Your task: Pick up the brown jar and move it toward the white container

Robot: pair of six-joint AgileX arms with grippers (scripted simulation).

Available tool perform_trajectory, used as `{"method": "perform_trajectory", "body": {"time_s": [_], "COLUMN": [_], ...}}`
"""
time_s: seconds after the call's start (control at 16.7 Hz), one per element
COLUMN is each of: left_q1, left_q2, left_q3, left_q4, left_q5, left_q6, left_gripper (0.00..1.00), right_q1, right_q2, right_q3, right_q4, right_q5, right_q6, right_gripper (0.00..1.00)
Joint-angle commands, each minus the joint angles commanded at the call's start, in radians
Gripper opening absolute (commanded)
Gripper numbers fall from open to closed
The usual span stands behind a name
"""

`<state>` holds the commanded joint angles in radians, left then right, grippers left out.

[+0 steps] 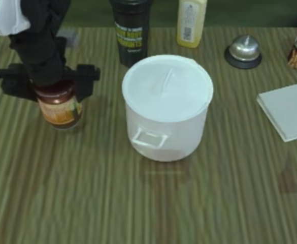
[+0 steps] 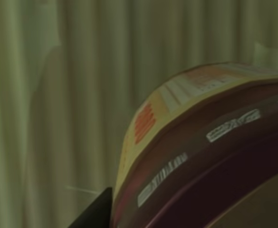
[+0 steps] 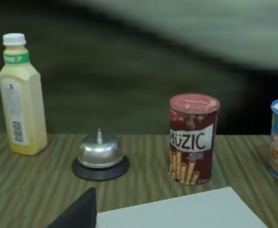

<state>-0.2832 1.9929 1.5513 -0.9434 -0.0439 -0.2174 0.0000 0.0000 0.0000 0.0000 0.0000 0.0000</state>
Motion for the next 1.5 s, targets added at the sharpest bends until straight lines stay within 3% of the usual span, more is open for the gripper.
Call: {"method": "perform_trajectory", "body": {"time_s": [0.24,0.54,1.2,1.5], "left_q1": [-0.036,-0.031,-0.028,-0.028], "left_q2": [-0.012,-0.006,0.073,0.073], "left_q3": [-0.037,-0.036,-0.116,-0.116], "left_q4": [0.031,0.032,0.196,0.196], "left_q5": [-0.022,-0.02,-0.019,-0.019], "left_q6": [-0.086,-0.083,-0.077,-0.077], "left_gripper": [0.0,0.0,0.0,0.38], "right_q1": [0.0,0.0,0.0,0.0], "right_q2": [0.0,0.0,0.0,0.0], "right_q3": [0.0,0.0,0.0,0.0], "right_q4": [0.0,0.0,0.0,0.0], "right_q5": [0.0,0.0,0.0,0.0], "right_q6": [0.0,0.0,0.0,0.0], "right_gripper": [1.0,1.0,1.0,1.0]}}
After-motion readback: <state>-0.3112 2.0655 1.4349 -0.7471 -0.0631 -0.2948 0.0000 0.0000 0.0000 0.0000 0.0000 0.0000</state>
